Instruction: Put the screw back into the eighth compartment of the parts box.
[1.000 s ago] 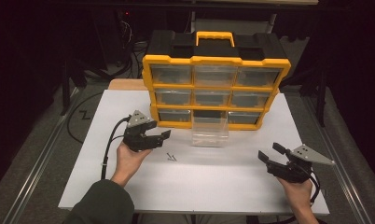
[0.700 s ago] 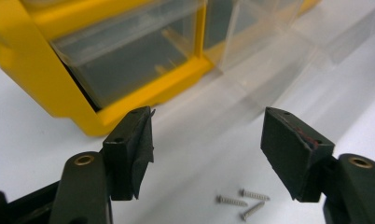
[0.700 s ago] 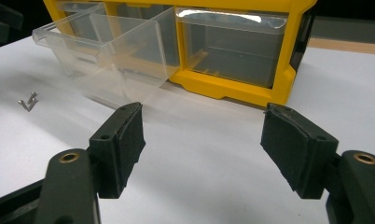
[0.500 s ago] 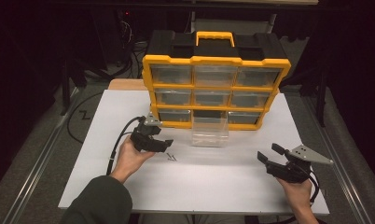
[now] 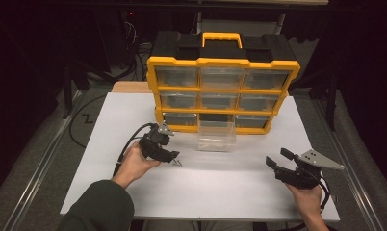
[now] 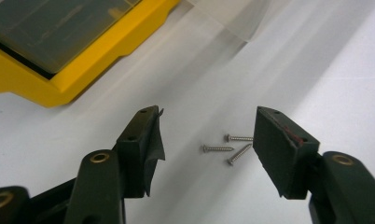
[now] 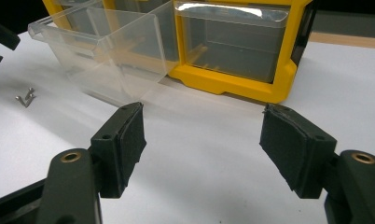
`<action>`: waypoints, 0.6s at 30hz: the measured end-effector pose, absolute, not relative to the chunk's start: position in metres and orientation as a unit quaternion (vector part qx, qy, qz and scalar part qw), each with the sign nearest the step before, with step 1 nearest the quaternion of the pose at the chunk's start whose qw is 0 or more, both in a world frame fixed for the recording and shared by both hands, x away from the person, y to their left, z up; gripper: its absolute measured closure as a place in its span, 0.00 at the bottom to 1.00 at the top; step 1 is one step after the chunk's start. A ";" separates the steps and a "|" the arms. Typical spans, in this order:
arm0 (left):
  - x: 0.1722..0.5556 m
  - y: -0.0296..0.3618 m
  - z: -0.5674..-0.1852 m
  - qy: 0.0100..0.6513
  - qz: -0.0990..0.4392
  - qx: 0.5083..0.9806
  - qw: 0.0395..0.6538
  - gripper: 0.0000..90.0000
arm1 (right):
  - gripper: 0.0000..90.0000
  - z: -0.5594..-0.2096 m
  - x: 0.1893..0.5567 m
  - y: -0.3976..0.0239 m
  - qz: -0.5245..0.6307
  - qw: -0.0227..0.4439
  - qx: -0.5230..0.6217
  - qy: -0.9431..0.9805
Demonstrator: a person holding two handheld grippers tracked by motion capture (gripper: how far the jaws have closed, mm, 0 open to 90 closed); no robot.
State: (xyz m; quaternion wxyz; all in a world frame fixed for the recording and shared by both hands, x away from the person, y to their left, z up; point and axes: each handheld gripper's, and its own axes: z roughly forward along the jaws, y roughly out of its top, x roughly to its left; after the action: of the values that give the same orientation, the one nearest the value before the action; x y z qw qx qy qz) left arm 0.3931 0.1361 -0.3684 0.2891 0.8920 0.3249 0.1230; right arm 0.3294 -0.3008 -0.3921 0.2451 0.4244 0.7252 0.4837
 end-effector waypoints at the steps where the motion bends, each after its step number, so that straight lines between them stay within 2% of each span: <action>1: 0.393 0.135 -0.369 0.323 0.123 0.894 0.284 0.47 | 0.36 -0.392 0.329 -0.301 0.483 0.246 0.425 0.725; 18: 0.402 0.129 -0.384 0.318 0.116 0.910 0.241 0.55 | 0.36 -0.392 0.329 -0.301 0.482 0.245 0.425 0.726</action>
State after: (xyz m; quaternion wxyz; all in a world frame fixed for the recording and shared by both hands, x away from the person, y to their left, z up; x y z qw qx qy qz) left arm 0.4017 0.1286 -0.3840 0.2407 0.9098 0.3176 0.1158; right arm 0.3294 -0.3005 -0.3920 0.2449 0.4249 0.7258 0.4824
